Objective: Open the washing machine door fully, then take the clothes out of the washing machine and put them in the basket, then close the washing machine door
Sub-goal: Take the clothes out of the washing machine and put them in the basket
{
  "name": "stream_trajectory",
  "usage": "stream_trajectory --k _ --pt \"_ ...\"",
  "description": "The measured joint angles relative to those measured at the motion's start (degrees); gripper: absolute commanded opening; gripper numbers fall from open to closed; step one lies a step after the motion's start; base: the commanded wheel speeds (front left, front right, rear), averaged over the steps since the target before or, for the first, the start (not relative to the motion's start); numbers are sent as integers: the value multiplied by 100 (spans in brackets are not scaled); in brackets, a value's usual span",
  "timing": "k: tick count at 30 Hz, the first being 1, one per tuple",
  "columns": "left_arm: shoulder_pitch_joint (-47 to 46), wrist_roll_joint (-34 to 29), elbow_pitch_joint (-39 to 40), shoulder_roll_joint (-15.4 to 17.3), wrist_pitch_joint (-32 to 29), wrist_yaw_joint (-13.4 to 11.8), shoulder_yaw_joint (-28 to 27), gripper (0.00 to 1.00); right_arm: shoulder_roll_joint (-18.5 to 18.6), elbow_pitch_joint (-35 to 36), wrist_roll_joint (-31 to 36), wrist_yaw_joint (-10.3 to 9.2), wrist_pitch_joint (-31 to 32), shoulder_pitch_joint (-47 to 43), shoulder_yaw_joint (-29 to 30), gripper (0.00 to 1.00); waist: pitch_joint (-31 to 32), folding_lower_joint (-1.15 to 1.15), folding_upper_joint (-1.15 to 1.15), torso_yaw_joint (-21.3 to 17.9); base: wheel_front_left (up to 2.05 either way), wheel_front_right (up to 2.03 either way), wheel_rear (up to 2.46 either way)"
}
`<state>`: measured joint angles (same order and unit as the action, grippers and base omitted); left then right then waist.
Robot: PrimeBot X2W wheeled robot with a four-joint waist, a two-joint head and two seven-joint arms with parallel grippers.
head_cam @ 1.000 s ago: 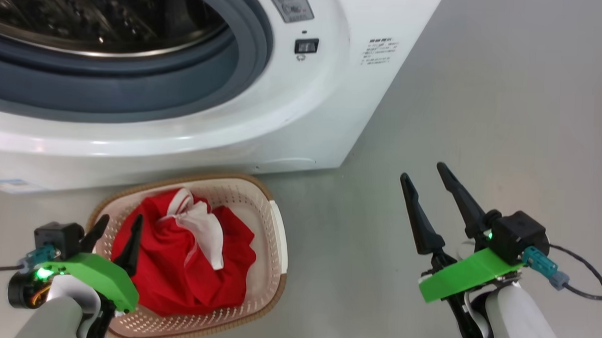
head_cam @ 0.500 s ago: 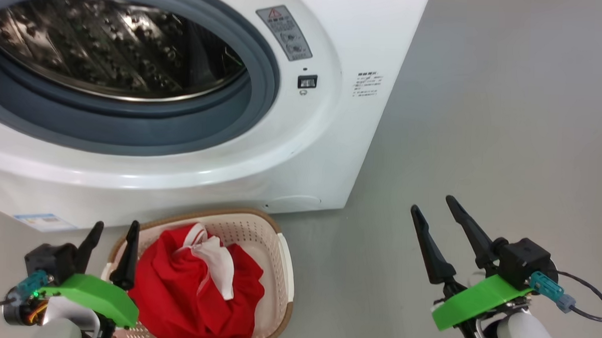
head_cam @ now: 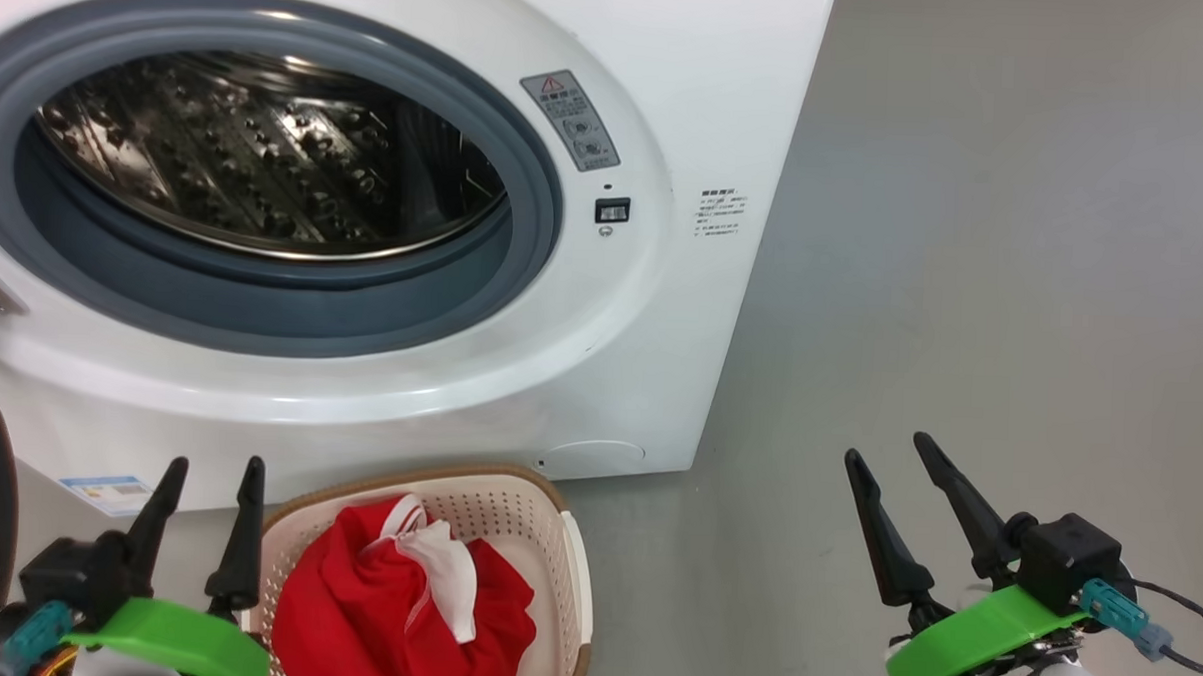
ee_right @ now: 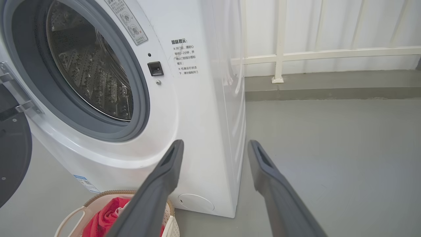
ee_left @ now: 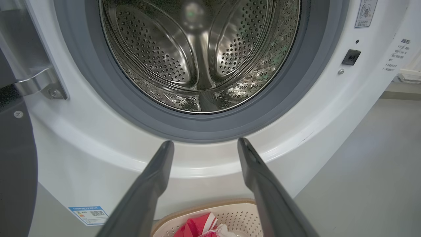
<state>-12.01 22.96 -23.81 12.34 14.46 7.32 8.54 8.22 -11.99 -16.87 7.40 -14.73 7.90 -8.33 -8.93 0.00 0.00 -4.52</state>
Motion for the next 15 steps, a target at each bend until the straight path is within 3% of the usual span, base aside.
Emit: stream_trajectory --k 15 --pt "1218 -421 1358 -254 1 0 -850 100 94 57 -96 0 0 -467 131 100 436 0 0 -37 0 0 0"
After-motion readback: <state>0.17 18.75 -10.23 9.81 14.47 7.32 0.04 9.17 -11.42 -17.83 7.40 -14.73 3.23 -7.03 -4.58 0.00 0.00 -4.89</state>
